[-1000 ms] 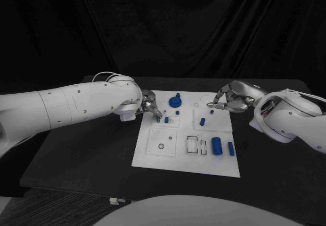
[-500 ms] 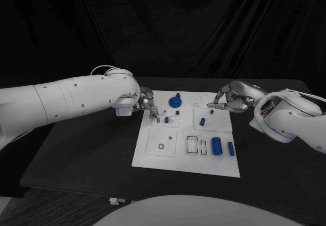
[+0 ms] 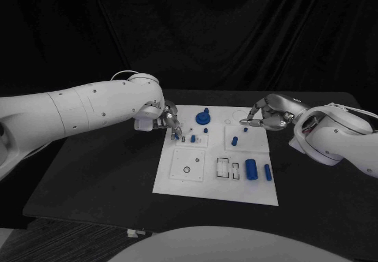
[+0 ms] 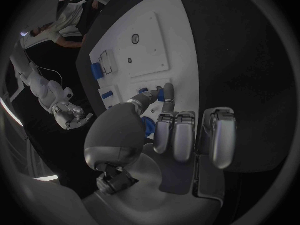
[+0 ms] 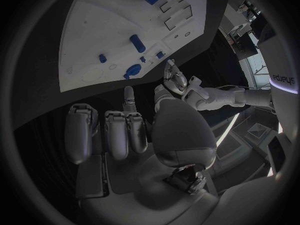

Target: Assemble the parts on the task board

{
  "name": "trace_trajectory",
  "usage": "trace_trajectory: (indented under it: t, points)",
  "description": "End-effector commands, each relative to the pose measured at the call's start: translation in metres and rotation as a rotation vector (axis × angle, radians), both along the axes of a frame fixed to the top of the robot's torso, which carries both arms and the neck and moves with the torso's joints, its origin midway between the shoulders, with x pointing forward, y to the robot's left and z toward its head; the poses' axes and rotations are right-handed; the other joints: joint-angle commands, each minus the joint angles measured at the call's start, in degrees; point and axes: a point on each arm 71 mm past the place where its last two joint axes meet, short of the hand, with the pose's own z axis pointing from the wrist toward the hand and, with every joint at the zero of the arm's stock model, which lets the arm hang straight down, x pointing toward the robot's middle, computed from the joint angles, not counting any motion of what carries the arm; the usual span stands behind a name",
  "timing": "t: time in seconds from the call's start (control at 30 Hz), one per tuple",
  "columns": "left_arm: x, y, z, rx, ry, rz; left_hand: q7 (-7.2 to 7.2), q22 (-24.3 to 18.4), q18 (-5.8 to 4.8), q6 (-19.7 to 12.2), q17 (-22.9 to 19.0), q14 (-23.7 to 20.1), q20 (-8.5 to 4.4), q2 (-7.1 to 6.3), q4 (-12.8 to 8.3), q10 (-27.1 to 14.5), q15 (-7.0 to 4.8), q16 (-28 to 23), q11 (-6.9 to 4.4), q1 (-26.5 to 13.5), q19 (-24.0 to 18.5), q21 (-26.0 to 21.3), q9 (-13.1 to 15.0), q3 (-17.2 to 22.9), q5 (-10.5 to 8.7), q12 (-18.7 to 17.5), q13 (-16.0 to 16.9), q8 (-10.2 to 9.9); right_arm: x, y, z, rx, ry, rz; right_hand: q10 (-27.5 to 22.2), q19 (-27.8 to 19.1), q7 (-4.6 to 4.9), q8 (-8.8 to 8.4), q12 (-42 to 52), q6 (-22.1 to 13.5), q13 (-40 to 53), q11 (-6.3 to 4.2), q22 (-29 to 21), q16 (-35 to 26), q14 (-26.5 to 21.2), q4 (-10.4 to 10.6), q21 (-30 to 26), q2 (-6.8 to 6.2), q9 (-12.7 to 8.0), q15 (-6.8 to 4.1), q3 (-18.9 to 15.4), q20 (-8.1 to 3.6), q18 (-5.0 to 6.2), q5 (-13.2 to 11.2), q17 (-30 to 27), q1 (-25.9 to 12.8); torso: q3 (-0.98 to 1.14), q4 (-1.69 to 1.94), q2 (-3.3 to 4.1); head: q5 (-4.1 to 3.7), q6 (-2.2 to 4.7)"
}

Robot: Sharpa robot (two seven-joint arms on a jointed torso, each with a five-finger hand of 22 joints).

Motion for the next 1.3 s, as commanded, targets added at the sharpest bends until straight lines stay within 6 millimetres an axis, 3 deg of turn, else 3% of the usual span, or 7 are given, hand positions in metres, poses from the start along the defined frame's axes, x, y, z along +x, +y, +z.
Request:
trace_trajectory:
  t: [0.03, 0.23, 0.7, 1.3]
  points:
    - [0.0006, -0.0049, 0.0019, -0.047, 0.012, 0.002, -1.11, 12.35, 0.41, -0.05, 15.27, 6.05, -0.39, 0.0, -1.08, 6.28, -0.62, 0.76, -0.54, 0.42, 1.8, -0.59, 2.0, 6.31, 0.46, 1.24, 15.0, 1.6, -0.0003, -0.0008, -0.0014, -0.007, 0.007, -0.012, 5.68, 1.35, -0.31, 0.94, 0.95, -0.76, 15.34, -0.04, 12.43, -1.01, 5.36, 0.09, -1.16, 0.16, 0.92, 0.4, 0.92, 0.44, 1.27, 0.97, 11.94, 0.59, 0.01, -0.07, 0.06, -0.14, 0.0]
    - [0.003, -0.0068, 0.003, -0.066, -0.012, 0.017, -0.99, 12.33, 0.43, -0.41, 15.27, 6.05, -0.33, 0.1, -0.78, 6.28, -0.54, 0.76, -0.43, -0.27, 1.75, -0.7, 2.02, 6.58, -0.12, 1.24, 15.0, 1.52, -0.0003, -0.0008, -0.0013, -0.006, 0.006, -0.012, 5.68, 1.35, -0.31, 0.94, 0.95, -0.76, 15.34, -0.04, 12.43, -1.01, 5.36, 0.09, -1.16, 0.16, 0.92, 0.4, 0.92, 0.44, 1.27, 0.97, 11.94, 0.59, -0.01, -0.19, 0.09, 0.02, 0.0]
    - [0.0042, -0.0122, -0.0004, -0.074, -0.018, 0.019, -0.94, 12.31, 0.44, -0.6, 15.27, 6.05, -0.31, 0.13, -0.68, 6.28, -0.51, 0.76, -0.4, -0.5, 1.71, -0.79, 1.99, 6.64, -0.26, 1.24, 15.0, 1.44, -0.0004, -0.0008, -0.0024, -0.004, 0.006, -0.012, 5.68, 1.35, -0.31, 0.94, 0.95, -0.76, 15.34, -0.04, 12.43, -1.01, 5.36, 0.09, -1.16, 0.16, 0.92, 0.4, 0.92, 0.44, 1.27, 0.97, 11.94, 0.59, 0.0, 0.0, 0.04, -0.14, 0.0]
    - [0.0023, -0.0131, -0.0067, -0.062, 0.004, 0.015, -0.94, 12.3, 0.45, -0.72, 15.27, 6.05, -0.3, 0.21, -0.71, 6.28, -0.5, 0.76, -0.4, -0.51, 1.68, -0.83, 1.98, 6.75, -0.23, 1.24, 15.0, 1.39, -0.0009, -0.0008, -0.0026, -0.003, 0.006, -0.012, 5.68, 1.36, -0.31, 0.96, 0.95, -0.77, 15.34, -0.03, 12.43, -0.98, 5.37, 0.05, -1.15, 0.26, 0.92, 0.41, 0.91, 0.44, 1.27, 0.96, 12.0, 0.68, 0.0, -0.07, 0.06, -0.05, 0.0]
